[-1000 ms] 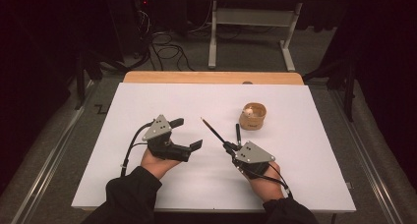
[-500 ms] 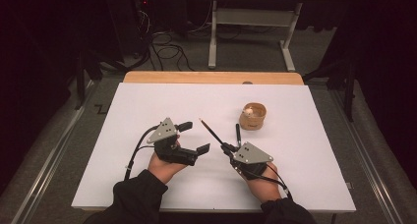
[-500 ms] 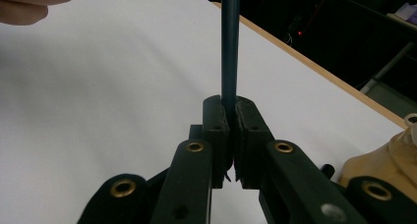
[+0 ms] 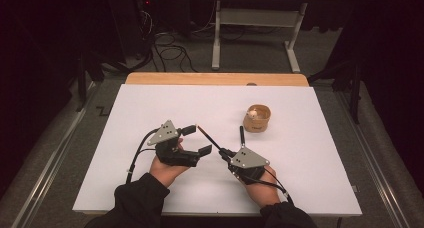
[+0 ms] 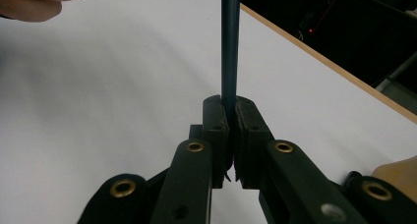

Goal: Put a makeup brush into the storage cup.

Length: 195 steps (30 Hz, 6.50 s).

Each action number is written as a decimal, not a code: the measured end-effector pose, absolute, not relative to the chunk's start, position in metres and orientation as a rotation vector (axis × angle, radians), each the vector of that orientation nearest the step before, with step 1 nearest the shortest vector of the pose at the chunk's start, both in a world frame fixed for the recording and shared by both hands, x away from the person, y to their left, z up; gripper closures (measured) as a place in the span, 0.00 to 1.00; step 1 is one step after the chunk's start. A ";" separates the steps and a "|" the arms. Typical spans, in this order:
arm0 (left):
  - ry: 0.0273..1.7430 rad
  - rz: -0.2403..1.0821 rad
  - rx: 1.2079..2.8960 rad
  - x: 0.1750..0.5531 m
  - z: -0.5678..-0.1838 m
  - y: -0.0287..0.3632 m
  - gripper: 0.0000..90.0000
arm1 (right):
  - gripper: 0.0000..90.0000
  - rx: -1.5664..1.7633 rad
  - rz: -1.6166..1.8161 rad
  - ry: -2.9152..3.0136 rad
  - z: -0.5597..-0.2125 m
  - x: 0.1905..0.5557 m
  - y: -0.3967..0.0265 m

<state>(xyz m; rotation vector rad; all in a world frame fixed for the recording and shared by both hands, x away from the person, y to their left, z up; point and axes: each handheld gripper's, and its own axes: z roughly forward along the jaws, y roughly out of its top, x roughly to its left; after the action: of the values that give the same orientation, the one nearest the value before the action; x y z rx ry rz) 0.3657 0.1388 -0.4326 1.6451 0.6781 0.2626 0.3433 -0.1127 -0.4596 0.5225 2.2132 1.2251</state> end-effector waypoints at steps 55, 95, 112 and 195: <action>0.629 0.065 1.482 0.367 -0.442 0.147 0.92 | 0.97 0.493 1.222 2.222 -0.462 0.341 -0.110; 0.578 0.259 1.735 0.346 -0.427 0.128 0.92 | 0.62 0.614 1.403 2.192 -0.452 0.334 -0.100; 0.566 0.266 1.769 0.344 -0.429 0.123 0.92 | 0.77 0.586 1.395 2.169 -0.449 0.330 -0.098; 0.711 0.399 1.719 0.354 -0.432 0.181 0.38 | 0.94 0.670 1.408 2.128 -0.440 0.339 -0.126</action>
<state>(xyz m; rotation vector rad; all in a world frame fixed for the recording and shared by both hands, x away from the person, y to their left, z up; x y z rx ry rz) 0.3535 0.1809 -0.4323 1.7188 0.7108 0.3990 0.3395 -0.1258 -0.4404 0.6701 2.1282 1.4077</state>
